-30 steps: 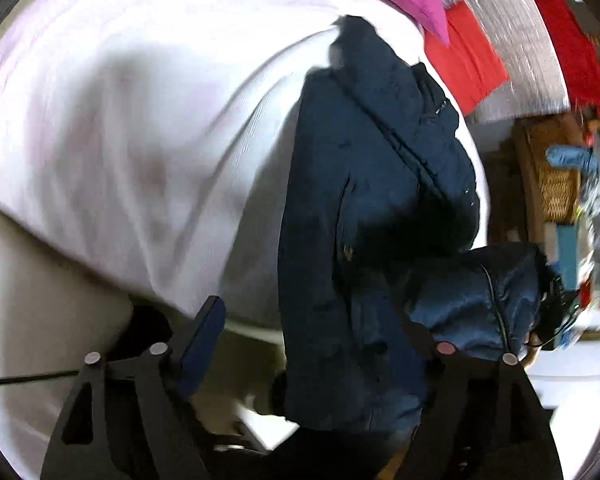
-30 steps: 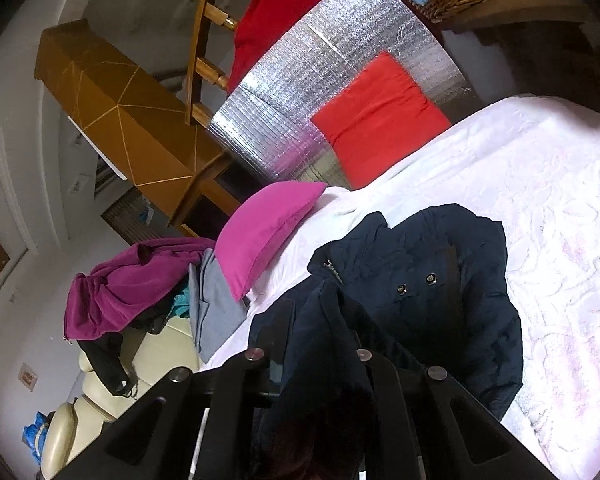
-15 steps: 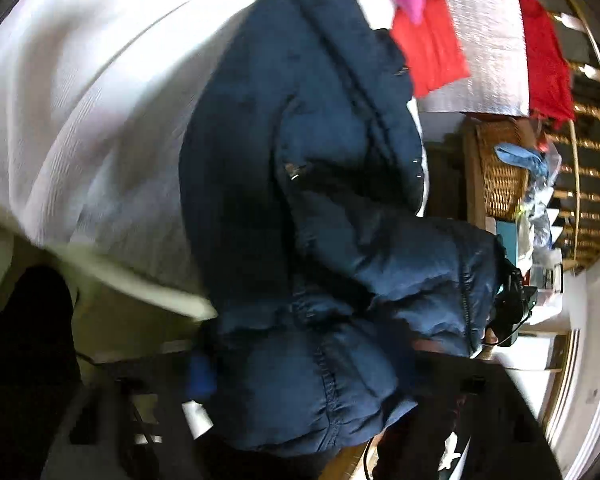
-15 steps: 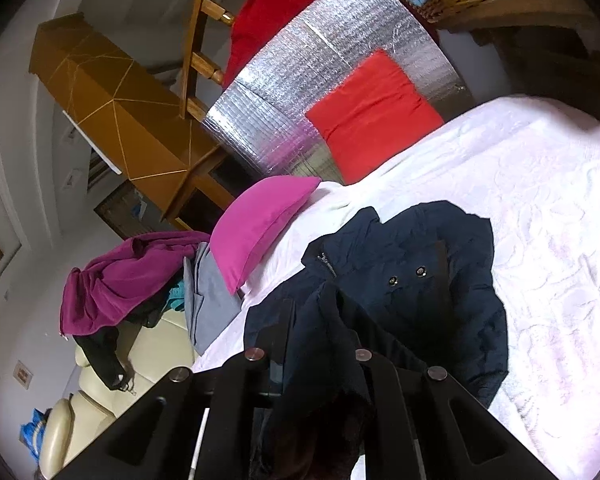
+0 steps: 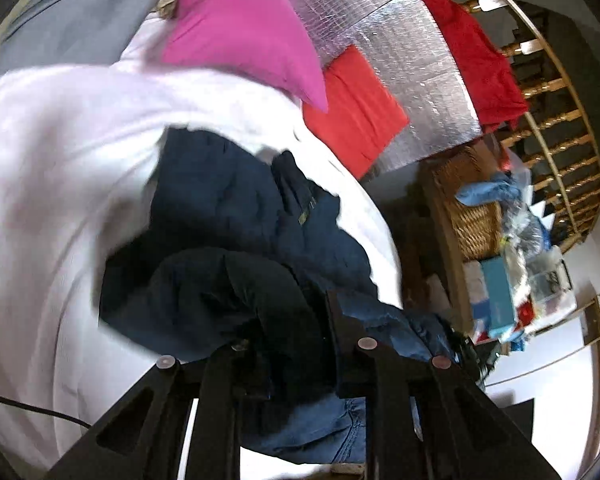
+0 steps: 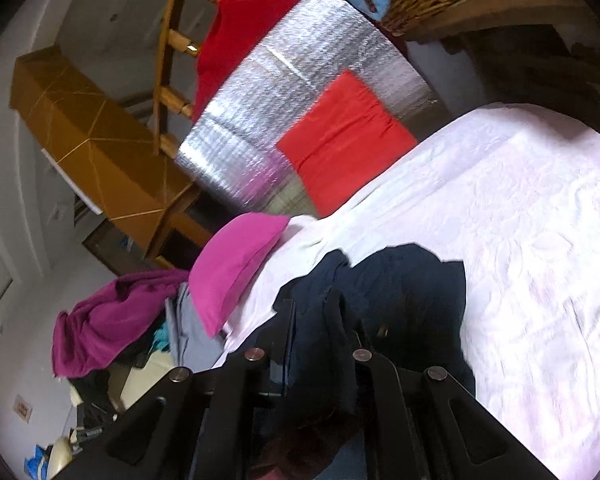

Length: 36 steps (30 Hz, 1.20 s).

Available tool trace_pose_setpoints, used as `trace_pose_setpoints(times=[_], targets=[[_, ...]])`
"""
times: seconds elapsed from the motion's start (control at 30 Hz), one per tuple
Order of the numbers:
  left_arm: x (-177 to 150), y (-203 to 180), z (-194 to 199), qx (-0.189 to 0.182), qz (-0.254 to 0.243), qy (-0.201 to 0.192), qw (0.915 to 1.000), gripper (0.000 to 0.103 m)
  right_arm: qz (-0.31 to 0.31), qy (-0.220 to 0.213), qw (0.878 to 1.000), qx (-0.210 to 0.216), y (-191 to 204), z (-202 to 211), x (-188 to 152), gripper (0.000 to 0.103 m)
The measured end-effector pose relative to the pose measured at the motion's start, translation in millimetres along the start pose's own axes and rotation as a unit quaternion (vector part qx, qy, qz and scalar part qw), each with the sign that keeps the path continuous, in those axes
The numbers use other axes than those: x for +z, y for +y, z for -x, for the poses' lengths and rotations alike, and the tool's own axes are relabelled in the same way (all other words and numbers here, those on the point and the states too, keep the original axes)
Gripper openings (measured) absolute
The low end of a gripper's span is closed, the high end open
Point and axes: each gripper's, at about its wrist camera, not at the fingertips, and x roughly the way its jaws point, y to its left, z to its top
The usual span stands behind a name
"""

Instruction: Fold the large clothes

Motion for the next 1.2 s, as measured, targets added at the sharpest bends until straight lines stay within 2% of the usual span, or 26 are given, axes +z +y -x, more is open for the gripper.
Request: trace_pose_setpoints(times=[0.2,0.33,0.47,0.53,0.57,0.6,0.63,0.67,0.7,0.73,0.77,0.83,0.87,0.9,1.03,1.2], targets=[[70.8,16.0,-78.7,0.030,0.012,0.020,0.9993,0.019,-0.034,-0.002,0.999,-0.024,-22.1,-72.7,30.0,0.013],[94.8,35.5,-118.5,0.045,0.026,0.034,0.9981,0.019,-0.053,0.007,0.997,-0.046,-43.3,-118.7,40.5,0.013],[112.7,57.8,-145.4,0.041,0.048,0.051,0.9967,0.021,-0.077,0.019,0.995,-0.059,-65.6,-153.8,46.5,0.014],[121.4,69.1,-154.5,0.032,0.076,0.070,0.9942,0.023,-0.110,0.029,0.992,-0.054,-78.1,-166.0,49.2,0.018],[125.2,74.6,-156.7,0.021,0.093,0.078,0.9924,0.029,-0.126,0.033,0.990,-0.049,-83.6,-169.1,50.7,0.025],[128.7,78.5,-157.9,0.008,0.109,0.084,0.9905,0.032,-0.146,0.035,0.988,-0.038,-90.7,-171.0,53.2,0.042],[132.2,82.2,-156.1,-0.012,0.129,0.087,0.9878,0.041,-0.165,0.031,0.986,-0.021,-96.9,-169.9,56.2,0.052],[135.3,84.0,-147.9,-0.037,0.145,0.076,0.9858,0.054,-0.179,0.018,0.984,-0.009,-100.7,-165.5,58.7,0.071],[138.5,84.2,-136.3,-0.067,0.157,0.055,0.9838,0.062,-0.187,-0.006,0.982,0.001,-102.5,-156.5,62.0,0.083],[140.6,84.2,-126.6,-0.088,0.163,0.037,0.9821,0.076,-0.189,-0.032,0.981,0.011,-102.5,-146.0,65.7,0.084],[142.2,82.9,-111.4,-0.112,0.167,0.008,0.9795,0.083,-0.188,-0.051,0.981,0.026,-102.0,-135.2,69.8,0.084],[140.3,81.5,-86.9,-0.132,0.167,-0.043,0.9762,0.087,-0.178,-0.062,0.982,0.031,-97.7,-115.7,76.3,0.084],[135.2,81.3,-73.7,-0.128,0.166,-0.069,0.9752,0.090,-0.165,-0.058,0.984,0.026,-93.4,-106.1,77.7,0.084],[128.4,81.3,-64.9,-0.118,0.167,-0.079,0.9755,0.090,-0.153,-0.054,0.987,0.023,-89.2,-98.1,77.2,0.084],[83.3,83.7,-50.3,-0.128,0.179,-0.070,0.9730,0.090,-0.120,-0.034,0.992,0.015,-76.8,-63.4,58.4,0.084],[3.1,75.4,-34.9,-0.098,0.170,-0.089,0.9765,0.090,-0.116,-0.002,0.993,0.020,-67.8,-25.7,17.1,0.084]])
